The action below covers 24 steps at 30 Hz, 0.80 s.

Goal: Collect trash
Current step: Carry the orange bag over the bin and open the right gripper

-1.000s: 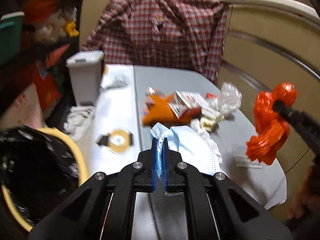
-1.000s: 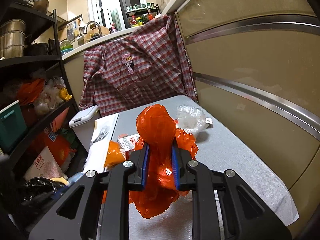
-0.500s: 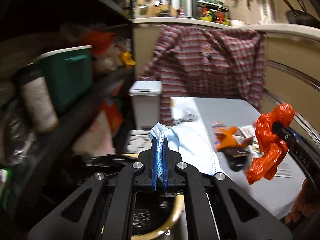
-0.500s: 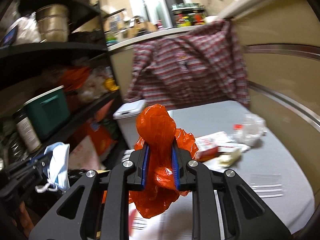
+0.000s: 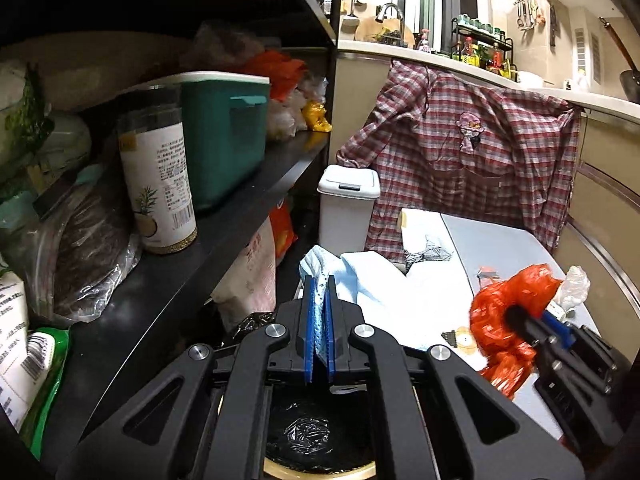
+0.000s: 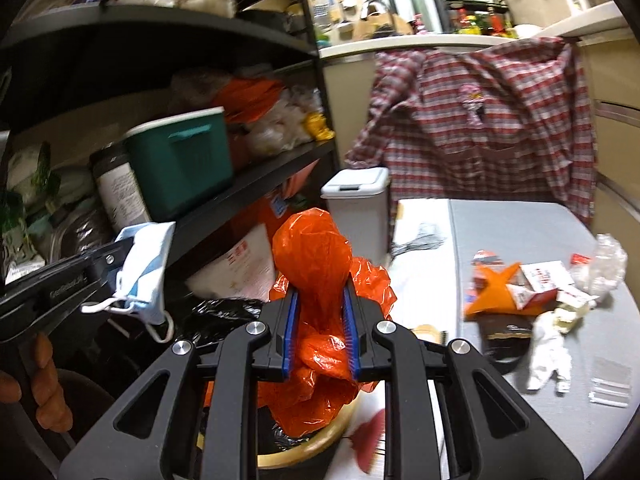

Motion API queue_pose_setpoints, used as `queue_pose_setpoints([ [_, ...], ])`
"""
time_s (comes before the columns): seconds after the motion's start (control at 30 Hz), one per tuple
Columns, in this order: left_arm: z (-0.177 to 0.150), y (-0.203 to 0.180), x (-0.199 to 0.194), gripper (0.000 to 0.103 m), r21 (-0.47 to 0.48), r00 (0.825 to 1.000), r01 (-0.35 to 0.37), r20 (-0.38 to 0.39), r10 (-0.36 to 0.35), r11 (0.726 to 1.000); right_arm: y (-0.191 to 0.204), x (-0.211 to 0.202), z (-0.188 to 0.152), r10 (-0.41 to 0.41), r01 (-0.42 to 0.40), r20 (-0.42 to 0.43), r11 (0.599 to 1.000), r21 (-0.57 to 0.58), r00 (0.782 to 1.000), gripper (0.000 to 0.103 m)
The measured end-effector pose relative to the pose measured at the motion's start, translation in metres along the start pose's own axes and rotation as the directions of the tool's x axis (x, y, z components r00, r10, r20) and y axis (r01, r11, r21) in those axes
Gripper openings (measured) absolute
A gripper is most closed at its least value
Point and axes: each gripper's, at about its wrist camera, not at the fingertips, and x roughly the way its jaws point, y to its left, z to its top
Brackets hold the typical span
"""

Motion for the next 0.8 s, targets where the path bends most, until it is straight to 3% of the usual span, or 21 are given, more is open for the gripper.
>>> queue_pose_setpoints([
  [0.4, -0.007, 0.023, 0.030, 0.004, -0.049, 0.998, -0.038, -0.049, 0.035, 0.998, 0.015, 0.059, -0.031, 0.047, -0.050, -0.114, 0.998, -0.028, 0.992, 0.020],
  [0.8, -0.009, 0.040, 0.054, 0.004, -0.065, 0.993, -0.074, -0.093, 0.067, 0.995, 0.019, 0.087, -0.046, 0.054, -0.058, -0.170, 0.998, -0.021, 0.984, 0.020],
])
